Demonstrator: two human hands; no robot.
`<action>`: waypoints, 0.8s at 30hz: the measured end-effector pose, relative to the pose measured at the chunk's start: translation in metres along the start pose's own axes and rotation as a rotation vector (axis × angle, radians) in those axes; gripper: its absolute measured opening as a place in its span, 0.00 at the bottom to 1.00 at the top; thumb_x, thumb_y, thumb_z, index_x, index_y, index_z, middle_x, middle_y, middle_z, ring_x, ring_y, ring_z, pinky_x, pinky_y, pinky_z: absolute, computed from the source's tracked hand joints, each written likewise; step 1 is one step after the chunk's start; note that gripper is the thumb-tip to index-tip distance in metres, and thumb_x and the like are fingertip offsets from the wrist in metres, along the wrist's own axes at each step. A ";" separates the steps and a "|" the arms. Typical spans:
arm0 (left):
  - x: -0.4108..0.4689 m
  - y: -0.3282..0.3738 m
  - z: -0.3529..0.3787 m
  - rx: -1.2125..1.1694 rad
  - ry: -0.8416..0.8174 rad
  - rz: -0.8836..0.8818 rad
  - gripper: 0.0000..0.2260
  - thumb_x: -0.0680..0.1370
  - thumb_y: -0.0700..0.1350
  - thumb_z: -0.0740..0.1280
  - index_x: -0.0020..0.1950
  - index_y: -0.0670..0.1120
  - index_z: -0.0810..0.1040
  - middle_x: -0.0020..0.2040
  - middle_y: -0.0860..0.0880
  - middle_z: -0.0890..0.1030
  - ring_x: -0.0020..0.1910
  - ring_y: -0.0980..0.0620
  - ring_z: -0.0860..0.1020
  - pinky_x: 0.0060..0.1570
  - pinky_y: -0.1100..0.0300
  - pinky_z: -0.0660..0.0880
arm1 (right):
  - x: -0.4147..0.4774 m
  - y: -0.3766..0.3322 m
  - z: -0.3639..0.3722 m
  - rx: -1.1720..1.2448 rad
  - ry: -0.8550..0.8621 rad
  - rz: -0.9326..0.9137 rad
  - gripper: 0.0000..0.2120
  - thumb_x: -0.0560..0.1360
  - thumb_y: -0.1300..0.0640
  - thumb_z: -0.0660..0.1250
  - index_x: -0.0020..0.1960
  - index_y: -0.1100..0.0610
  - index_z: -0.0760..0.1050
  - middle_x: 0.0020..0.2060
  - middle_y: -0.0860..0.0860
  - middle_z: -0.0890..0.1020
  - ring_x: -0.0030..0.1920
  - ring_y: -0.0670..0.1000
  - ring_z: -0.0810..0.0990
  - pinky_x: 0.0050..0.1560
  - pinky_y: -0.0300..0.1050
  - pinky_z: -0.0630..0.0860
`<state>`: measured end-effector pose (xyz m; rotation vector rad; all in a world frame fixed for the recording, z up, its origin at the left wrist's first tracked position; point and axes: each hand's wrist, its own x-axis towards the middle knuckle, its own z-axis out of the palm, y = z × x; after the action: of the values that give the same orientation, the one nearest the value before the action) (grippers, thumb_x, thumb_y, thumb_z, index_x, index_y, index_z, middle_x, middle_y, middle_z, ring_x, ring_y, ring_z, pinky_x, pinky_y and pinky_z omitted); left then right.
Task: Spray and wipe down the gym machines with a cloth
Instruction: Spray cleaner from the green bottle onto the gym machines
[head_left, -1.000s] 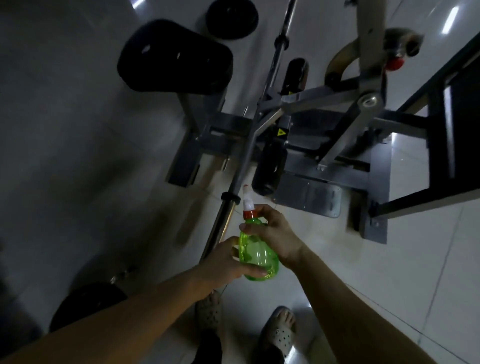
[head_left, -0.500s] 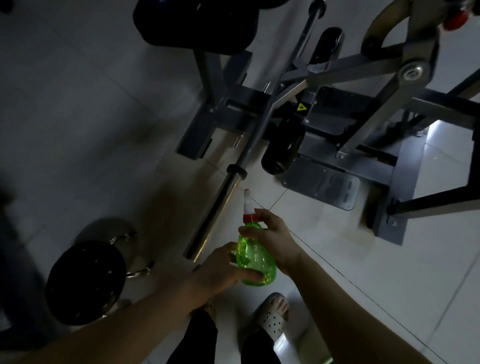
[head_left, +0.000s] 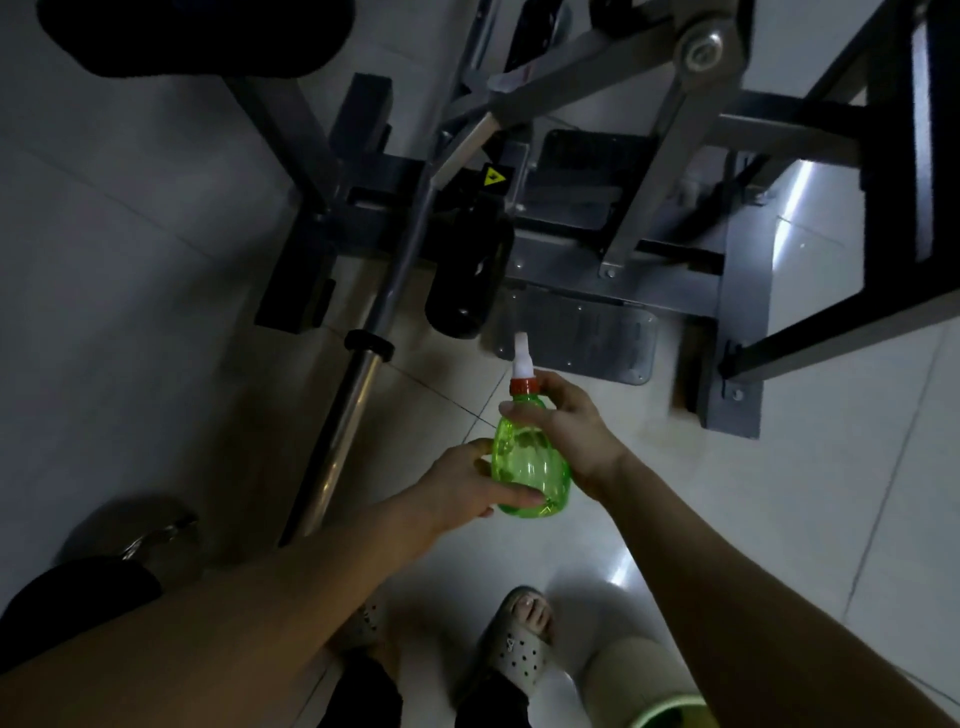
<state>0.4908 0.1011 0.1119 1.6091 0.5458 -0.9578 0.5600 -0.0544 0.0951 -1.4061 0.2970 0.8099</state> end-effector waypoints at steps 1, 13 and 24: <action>0.007 0.000 0.004 0.004 -0.005 -0.003 0.27 0.69 0.50 0.81 0.66 0.54 0.77 0.60 0.55 0.82 0.59 0.53 0.79 0.58 0.55 0.79 | 0.002 0.003 -0.007 0.008 0.010 -0.003 0.23 0.73 0.56 0.77 0.66 0.53 0.76 0.58 0.55 0.80 0.53 0.56 0.84 0.48 0.46 0.83; 0.092 -0.015 0.044 0.103 -0.071 0.015 0.27 0.65 0.52 0.83 0.62 0.56 0.79 0.56 0.56 0.84 0.57 0.54 0.81 0.59 0.52 0.80 | 0.039 0.056 -0.069 0.058 0.151 0.020 0.22 0.71 0.57 0.79 0.63 0.55 0.76 0.57 0.56 0.80 0.50 0.56 0.84 0.44 0.45 0.82; 0.141 -0.015 0.064 0.112 -0.192 -0.040 0.22 0.68 0.45 0.82 0.60 0.52 0.81 0.55 0.53 0.86 0.57 0.54 0.82 0.61 0.52 0.79 | 0.056 0.096 -0.104 0.215 0.385 0.061 0.25 0.66 0.57 0.80 0.60 0.60 0.78 0.53 0.58 0.82 0.46 0.56 0.85 0.44 0.50 0.82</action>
<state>0.5396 0.0241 -0.0139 1.5889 0.3996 -1.1766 0.5650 -0.1389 -0.0313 -1.3473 0.7058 0.5331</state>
